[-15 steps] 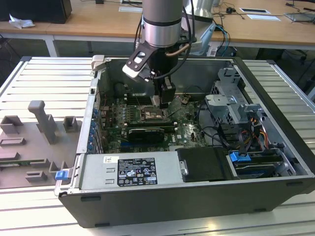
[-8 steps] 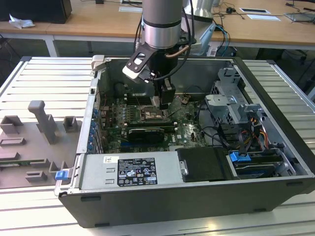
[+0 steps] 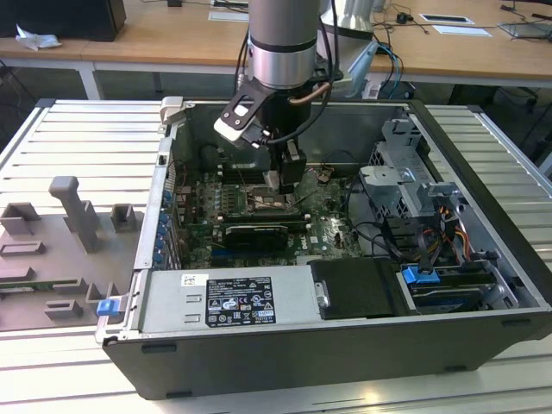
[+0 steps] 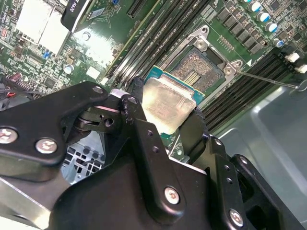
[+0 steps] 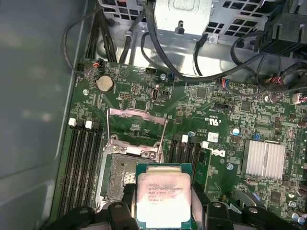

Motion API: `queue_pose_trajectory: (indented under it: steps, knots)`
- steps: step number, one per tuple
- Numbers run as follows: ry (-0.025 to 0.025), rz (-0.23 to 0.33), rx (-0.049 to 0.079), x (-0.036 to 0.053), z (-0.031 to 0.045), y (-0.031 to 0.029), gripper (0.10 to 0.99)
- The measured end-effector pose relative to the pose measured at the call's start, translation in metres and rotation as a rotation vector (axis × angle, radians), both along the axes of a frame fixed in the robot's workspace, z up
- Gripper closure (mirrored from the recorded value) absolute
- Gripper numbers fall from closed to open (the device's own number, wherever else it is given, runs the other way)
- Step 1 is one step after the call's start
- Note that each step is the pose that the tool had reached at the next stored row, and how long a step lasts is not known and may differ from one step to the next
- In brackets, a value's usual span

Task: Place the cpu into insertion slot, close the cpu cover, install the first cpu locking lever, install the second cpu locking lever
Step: 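Place the cpu into insertion slot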

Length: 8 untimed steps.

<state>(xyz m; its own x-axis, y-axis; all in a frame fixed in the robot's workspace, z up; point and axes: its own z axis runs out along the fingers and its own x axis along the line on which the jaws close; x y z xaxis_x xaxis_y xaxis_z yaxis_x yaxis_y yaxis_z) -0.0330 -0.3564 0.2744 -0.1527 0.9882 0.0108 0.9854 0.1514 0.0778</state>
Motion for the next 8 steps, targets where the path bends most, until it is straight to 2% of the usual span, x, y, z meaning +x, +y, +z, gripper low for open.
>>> queue_pose_trajectory:
  steps: [8]
  knots:
    - [0.0,-0.015,0.0,-0.0041,-0.0062,0.0012,0.545]
